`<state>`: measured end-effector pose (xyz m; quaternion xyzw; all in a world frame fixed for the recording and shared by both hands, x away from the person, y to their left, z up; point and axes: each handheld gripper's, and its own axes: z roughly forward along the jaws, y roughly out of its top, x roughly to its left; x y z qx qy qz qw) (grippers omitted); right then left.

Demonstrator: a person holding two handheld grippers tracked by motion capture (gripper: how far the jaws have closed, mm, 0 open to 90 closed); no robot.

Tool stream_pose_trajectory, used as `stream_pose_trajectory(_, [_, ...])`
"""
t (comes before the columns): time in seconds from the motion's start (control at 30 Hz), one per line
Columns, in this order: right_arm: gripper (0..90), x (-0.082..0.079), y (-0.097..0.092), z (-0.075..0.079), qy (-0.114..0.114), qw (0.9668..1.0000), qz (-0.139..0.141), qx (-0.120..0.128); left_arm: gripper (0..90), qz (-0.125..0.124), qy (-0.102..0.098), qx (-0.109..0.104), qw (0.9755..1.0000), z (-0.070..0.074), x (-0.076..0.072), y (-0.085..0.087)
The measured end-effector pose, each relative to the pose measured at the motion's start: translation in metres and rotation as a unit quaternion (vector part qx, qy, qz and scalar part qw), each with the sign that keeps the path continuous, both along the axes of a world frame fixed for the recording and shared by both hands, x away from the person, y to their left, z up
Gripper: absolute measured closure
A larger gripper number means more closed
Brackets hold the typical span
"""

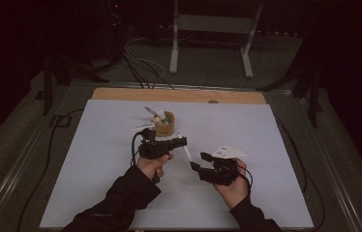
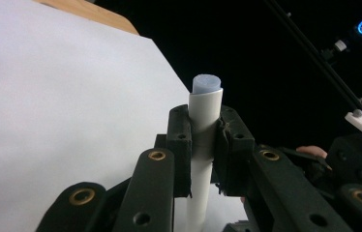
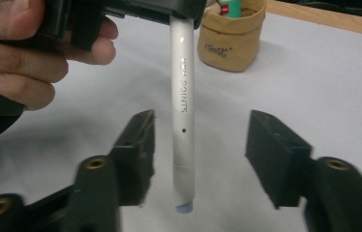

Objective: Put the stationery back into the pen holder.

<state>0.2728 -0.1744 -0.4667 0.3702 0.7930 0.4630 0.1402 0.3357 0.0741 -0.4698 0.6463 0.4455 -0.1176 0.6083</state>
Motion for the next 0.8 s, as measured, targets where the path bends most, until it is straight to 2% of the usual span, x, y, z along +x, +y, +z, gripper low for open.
stream_pose_trajectory(0.13, [28.8, 0.000, 0.000, 0.001, 0.004, 0.9999, 0.008, 0.012, 79.4, -0.004, -0.020, 0.016, 0.9997, 0.003, -0.001, 0.001])
stream_pose_trajectory(0.23, [26.0, 0.000, -0.001, 0.001, 0.009, 0.9996, 0.018, 0.018, 79.4, -0.008, -0.034, 0.023, 0.9991, 0.006, -0.002, 0.003])
stream_pose_trajectory(0.27, [20.7, -0.002, 0.000, 0.002, 0.006, 0.9996, 0.019, 0.021, 79.4, -0.008, -0.038, 0.025, 0.9989, 0.007, -0.002, 0.004])
stream_pose_trajectory(0.33, [17.0, -0.002, 0.000, 0.003, 0.005, 0.9995, 0.022, 0.024, 79.4, -0.011, -0.044, 0.030, 0.9985, 0.010, -0.003, 0.005])
stream_pose_trajectory(0.47, [13.6, -0.004, -0.004, 0.004, 0.005, 0.9993, 0.019, 0.031, 79.3, -0.014, -0.058, 0.038, 0.9975, 0.014, -0.004, 0.008])
stream_pose_trajectory(0.63, [4.6, -0.003, -0.011, 0.002, 0.016, 0.9986, 0.034, 0.038, 79.3, -0.019, -0.069, 0.050, 0.9962, 0.017, -0.003, 0.010])
stream_pose_trajectory(0.8, [2.7, -0.003, -0.015, 0.000, 0.019, 0.9984, 0.041, 0.035, 79.3, -0.021, -0.079, 0.058, 0.9950, 0.020, -0.003, 0.012])
